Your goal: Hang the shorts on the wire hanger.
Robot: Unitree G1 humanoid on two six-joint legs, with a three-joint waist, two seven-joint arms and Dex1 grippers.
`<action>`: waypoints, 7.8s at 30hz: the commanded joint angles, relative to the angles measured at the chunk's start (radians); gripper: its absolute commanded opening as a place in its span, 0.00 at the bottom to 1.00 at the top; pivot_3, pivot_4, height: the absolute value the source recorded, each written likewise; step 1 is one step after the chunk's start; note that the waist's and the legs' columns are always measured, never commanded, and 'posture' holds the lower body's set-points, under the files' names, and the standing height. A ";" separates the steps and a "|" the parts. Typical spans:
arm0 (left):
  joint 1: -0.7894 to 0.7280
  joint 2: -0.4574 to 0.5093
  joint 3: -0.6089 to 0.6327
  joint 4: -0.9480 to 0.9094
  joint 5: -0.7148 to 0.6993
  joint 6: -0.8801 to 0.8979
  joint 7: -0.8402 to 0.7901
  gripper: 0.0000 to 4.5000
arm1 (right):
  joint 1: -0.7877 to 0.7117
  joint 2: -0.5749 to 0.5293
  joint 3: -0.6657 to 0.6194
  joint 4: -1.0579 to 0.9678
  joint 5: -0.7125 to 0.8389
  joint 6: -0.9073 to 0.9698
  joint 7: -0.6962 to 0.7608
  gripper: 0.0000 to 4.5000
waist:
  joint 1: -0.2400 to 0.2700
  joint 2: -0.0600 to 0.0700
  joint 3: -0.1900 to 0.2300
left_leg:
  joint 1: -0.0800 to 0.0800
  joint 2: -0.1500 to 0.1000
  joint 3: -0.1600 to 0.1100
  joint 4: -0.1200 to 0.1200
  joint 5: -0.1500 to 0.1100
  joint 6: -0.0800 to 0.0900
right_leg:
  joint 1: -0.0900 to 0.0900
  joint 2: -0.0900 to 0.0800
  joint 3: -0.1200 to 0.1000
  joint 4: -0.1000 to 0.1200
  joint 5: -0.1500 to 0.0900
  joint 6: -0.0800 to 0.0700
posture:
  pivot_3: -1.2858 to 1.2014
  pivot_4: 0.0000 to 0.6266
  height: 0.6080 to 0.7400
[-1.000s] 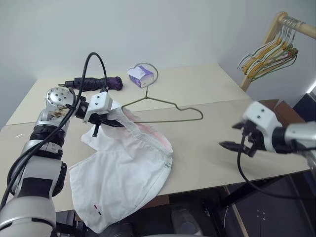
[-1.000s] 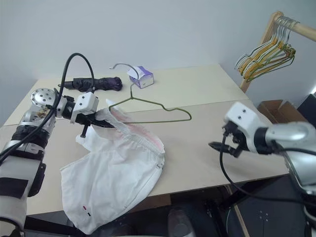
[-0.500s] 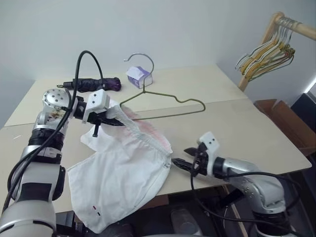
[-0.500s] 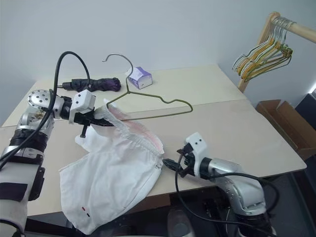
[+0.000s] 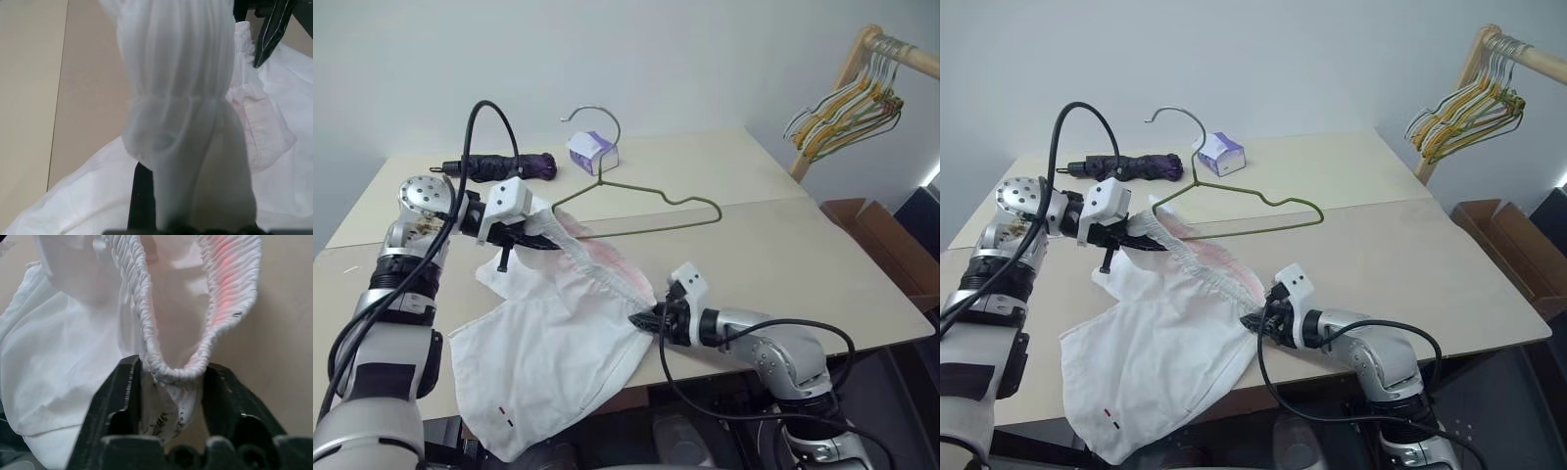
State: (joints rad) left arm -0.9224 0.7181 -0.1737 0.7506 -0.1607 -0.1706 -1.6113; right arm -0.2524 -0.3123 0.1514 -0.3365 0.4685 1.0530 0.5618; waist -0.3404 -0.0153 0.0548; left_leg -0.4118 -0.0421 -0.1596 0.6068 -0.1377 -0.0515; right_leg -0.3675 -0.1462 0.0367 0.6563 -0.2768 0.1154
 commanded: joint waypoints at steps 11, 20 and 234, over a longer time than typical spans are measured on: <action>0.105 0.085 -0.002 -0.078 0.002 -0.022 -0.003 0.00 | -0.068 -0.104 -0.187 -0.004 0.117 0.003 0.038 0.01 | 0.002 0.000 0.000 | 0.001 0.000 0.000 0.000 0.000 0.000 | 0.000 0.000 0.001 0.000 0.000 0.000 | 0.40 0.00 1.00; 0.121 0.138 -0.085 -0.036 0.008 -0.075 -0.003 0.00 | -0.098 -0.296 -0.209 0.046 0.114 -0.026 0.141 0.01 | 0.005 0.000 0.000 | 0.001 0.000 0.001 0.000 0.000 0.000 | 0.000 0.000 0.001 0.000 0.000 0.000 | 0.40 0.00 1.00; 0.490 -0.095 0.303 -1.022 -0.451 0.658 0.623 1.00 | -0.099 -0.232 -0.348 -0.038 -0.237 -0.775 -0.244 1.00 | -0.053 0.004 -0.003 | 0.013 0.000 0.007 -0.001 -0.004 0.005 | 0.017 -0.001 0.002 -0.010 -0.002 -0.001 | 0.42 0.00 1.00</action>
State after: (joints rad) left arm -0.4598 0.5999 0.0955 -0.2202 -0.6413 0.5382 -0.9986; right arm -0.3211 -0.5310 -0.2231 -0.3258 0.0685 0.2075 0.1536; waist -0.3937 -0.0114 0.0523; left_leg -0.3992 -0.0420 -0.1529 0.6058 -0.1415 -0.0460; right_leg -0.3505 -0.1476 0.0388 0.6459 -0.2786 0.1146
